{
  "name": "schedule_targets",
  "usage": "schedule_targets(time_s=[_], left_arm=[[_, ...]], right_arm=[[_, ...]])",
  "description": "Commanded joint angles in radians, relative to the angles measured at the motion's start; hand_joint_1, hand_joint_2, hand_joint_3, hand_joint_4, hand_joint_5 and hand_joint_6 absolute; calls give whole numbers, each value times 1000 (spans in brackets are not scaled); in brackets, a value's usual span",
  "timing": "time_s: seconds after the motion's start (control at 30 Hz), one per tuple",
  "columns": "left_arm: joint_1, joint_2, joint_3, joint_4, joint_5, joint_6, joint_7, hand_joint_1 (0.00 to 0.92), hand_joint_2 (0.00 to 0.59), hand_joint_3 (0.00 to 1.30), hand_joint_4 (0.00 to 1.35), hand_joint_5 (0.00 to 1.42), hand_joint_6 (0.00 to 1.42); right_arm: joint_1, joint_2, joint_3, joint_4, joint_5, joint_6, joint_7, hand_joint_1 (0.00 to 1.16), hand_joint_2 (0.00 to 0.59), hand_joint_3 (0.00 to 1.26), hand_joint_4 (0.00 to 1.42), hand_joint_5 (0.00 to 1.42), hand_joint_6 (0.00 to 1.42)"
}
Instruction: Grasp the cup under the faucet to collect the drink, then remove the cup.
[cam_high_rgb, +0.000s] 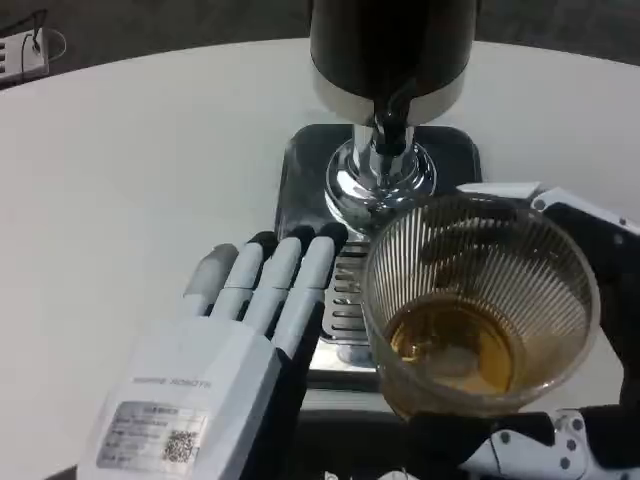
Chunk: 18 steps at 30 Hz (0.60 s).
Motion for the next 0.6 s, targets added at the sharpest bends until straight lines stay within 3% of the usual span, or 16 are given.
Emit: schedule_targets(time_s=[0.03,0.6], left_arm=[[-8,-3,-2,11,2,11,-6,0,52,0,0,0,0],[10,-8,-7,14,1,17,11,0,50,0,0,0,0]], right_arm=[[-9,-1,3,-15,2,-21,0,1161,146,803,977,1085,1371],[1,17,21,-16,-22,-13,-12,1162,135,803,977,1083,1371]])
